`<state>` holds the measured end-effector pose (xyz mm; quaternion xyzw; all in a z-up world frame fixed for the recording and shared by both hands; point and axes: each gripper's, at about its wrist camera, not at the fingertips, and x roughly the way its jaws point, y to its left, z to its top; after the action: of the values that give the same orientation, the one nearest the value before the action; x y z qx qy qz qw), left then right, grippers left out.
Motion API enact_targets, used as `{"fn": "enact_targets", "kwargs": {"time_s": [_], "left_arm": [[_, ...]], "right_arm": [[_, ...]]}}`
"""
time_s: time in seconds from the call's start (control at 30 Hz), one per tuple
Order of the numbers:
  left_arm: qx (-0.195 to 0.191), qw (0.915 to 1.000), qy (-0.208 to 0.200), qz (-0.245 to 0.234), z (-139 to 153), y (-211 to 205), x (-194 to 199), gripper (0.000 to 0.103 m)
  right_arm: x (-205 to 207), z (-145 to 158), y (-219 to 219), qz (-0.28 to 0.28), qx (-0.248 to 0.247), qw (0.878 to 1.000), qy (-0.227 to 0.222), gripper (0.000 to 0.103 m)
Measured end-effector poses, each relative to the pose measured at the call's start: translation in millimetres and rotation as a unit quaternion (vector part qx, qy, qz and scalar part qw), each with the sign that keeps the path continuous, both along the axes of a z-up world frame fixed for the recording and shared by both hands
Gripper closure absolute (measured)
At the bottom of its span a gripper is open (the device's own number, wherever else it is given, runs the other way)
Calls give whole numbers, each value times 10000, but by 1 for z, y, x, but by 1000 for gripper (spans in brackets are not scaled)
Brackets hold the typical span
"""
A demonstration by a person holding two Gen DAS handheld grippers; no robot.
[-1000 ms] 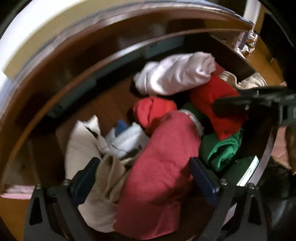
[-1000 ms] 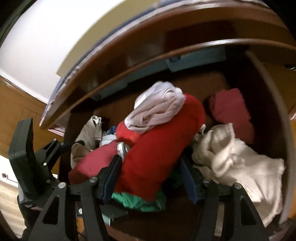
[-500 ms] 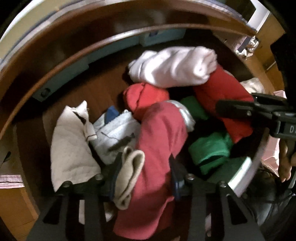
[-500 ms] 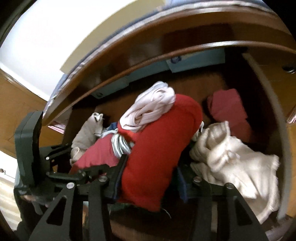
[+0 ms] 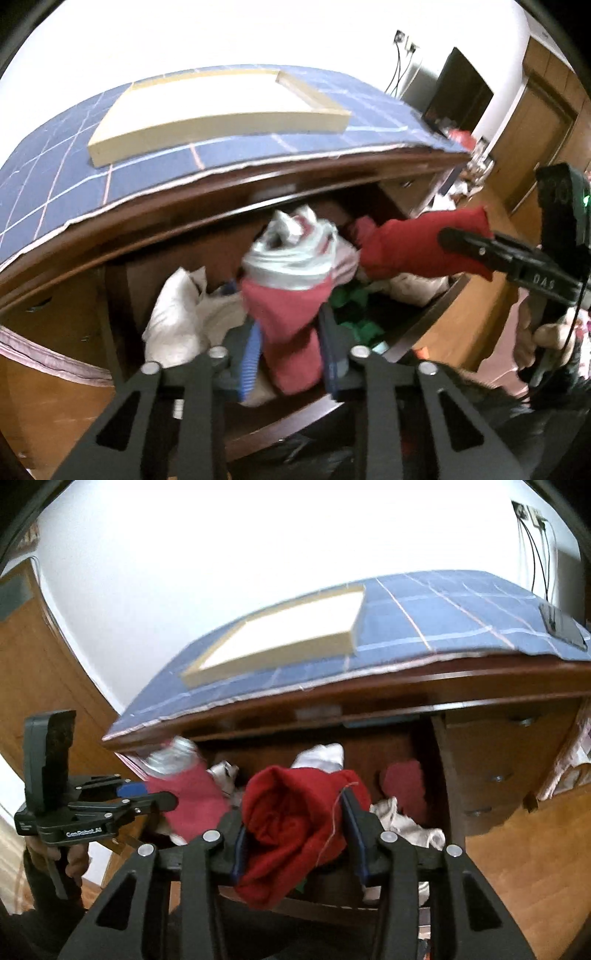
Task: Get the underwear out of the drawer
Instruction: 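Grasp the bright red sock with the right tool while the left tool grasps the dark red sock, then lift both socks out of the drawer and carry them over the tray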
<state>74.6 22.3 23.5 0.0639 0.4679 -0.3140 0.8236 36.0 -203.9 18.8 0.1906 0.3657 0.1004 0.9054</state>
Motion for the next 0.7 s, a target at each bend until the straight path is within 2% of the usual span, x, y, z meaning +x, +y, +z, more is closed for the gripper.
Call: {"fn": "enact_targets", "kwargs": {"time_s": [0.07, 0.13, 0.23, 0.3, 0.37, 0.43, 0.53, 0.63, 0.7], "left_arm": [[-7, 9998, -180, -28, 8, -1, -8, 86], [97, 9994, -339, -46, 12, -3, -10, 86], [209, 9994, -254, -109, 4, -12, 1, 86], [429, 9988, -177, -155, -11, -23, 4, 79], [578, 9980, -32, -244, -24, -31, 7, 57], [651, 9970, 64, -410, -37, -43, 15, 44], [966, 9942, 146, -442, -56, -58, 26, 43], [1090, 9910, 607, -481, -81, -71, 38, 43], [1363, 9871, 644, -546, -96, -80, 38, 49]], "right_arm": [[4, 10, 5, 49, 40, 9999, -141, 58], [0, 18, 6, 49, 13, 9997, -254, 58], [-3, 29, 5, 62, 31, 9992, -402, 58], [-4, 30, 4, 62, 119, 9989, -448, 58], [-4, 28, 2, 57, 169, 9988, -455, 58], [-4, 28, -1, 45, 242, 9987, -455, 58], [-7, 31, -2, 60, 332, 9981, -513, 58], [-10, 36, -4, 114, 388, 9970, -655, 58], [-12, 39, -5, 128, 402, 9964, -739, 58]]}}
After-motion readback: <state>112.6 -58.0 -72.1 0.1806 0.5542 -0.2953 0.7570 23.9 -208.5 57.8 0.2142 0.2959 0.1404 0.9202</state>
